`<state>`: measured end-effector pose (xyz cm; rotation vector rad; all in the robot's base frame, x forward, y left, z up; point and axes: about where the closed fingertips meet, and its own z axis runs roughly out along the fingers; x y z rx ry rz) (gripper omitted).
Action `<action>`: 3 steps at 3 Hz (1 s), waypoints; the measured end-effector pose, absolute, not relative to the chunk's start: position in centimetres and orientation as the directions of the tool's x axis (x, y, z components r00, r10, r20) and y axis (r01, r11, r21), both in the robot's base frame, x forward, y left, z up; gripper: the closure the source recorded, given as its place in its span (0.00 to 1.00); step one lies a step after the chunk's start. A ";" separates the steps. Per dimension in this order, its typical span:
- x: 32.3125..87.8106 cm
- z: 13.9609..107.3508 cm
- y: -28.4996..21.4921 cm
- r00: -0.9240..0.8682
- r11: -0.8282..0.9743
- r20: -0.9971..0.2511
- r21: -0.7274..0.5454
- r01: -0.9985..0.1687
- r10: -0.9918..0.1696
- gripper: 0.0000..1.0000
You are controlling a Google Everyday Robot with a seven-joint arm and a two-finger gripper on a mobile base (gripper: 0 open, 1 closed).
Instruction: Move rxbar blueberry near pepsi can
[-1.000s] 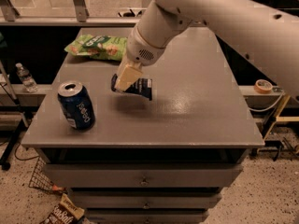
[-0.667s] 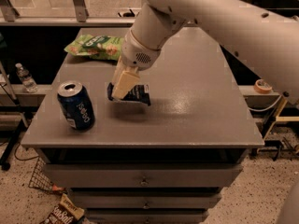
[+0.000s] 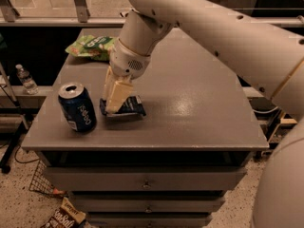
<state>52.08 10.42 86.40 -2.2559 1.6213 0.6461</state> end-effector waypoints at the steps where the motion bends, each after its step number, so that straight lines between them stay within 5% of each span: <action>1: 52.1 86.3 10.5 0.267 -0.326 -0.513 0.026 -0.945 -0.816 0.83; 3: 52.0 86.2 10.8 0.269 -0.328 -0.514 0.025 -0.944 -0.814 0.28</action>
Offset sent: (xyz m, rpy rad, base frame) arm -0.0001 0.0009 -0.0006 0.0001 -0.0003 0.0007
